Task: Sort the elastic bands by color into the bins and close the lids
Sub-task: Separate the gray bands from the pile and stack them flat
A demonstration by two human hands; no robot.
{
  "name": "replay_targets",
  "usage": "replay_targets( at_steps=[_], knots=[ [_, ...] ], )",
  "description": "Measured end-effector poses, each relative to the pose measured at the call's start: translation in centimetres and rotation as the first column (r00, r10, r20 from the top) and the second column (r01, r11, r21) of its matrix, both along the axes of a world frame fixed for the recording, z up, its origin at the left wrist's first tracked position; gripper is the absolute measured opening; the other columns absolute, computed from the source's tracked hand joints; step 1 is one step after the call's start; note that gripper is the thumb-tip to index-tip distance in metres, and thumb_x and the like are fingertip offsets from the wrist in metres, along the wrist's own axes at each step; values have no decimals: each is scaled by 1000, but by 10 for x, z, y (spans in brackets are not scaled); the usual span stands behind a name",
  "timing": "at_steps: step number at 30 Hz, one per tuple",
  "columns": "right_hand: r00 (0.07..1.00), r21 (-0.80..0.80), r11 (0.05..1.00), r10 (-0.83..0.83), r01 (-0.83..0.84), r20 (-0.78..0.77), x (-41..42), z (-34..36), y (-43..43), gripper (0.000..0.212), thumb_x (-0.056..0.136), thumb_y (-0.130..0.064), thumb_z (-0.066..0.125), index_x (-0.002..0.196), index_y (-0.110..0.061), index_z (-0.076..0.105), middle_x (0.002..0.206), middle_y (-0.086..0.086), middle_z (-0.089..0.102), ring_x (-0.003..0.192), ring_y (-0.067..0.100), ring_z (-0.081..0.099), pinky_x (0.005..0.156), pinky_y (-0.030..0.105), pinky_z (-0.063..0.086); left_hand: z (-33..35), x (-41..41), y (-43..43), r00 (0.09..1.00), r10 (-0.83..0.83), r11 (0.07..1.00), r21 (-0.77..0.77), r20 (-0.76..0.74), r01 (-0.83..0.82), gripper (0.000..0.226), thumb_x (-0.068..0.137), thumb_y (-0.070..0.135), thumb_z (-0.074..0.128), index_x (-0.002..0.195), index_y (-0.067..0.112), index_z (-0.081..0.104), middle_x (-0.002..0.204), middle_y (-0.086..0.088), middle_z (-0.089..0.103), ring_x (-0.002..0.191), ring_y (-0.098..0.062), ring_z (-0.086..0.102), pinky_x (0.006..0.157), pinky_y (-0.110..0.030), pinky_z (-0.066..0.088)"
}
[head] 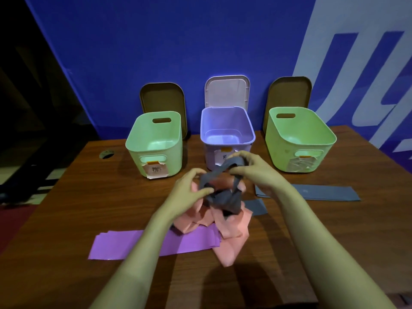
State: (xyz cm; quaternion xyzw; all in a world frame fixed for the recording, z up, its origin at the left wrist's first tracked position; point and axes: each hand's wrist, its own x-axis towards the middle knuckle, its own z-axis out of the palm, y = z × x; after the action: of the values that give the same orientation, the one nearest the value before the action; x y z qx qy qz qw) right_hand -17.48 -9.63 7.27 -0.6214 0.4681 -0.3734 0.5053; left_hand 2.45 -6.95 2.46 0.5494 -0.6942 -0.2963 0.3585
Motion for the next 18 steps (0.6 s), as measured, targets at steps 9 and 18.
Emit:
replay_targets(
  at_steps=[9, 18],
  knots=[
    [928, 72, 997, 1, -30, 373, -2, 10, 6, 15, 90, -13, 57, 100, -23, 64, 90, -4, 67, 81, 10, 62, 65, 21, 48, -3, 1, -4, 885, -105, 977, 213, 453, 7, 110, 60, 49, 81, 148, 28, 18, 157, 1, 6, 146, -19, 1, 118, -37, 5],
    [795, 212, 976, -83, -58, 601, -11, 15, 1, 28, 89, -29, 52, 111, -15, 63, 104, 6, 71, 96, 19, 66, 85, 31, 53, 12, -28, -13, 874, -77, 933, 274, -480, 233, 52, 81, -2, 66, 125, 13, 43, 123, 0, 54, 94, -5, 60, 82, -17, 51]
  ],
)
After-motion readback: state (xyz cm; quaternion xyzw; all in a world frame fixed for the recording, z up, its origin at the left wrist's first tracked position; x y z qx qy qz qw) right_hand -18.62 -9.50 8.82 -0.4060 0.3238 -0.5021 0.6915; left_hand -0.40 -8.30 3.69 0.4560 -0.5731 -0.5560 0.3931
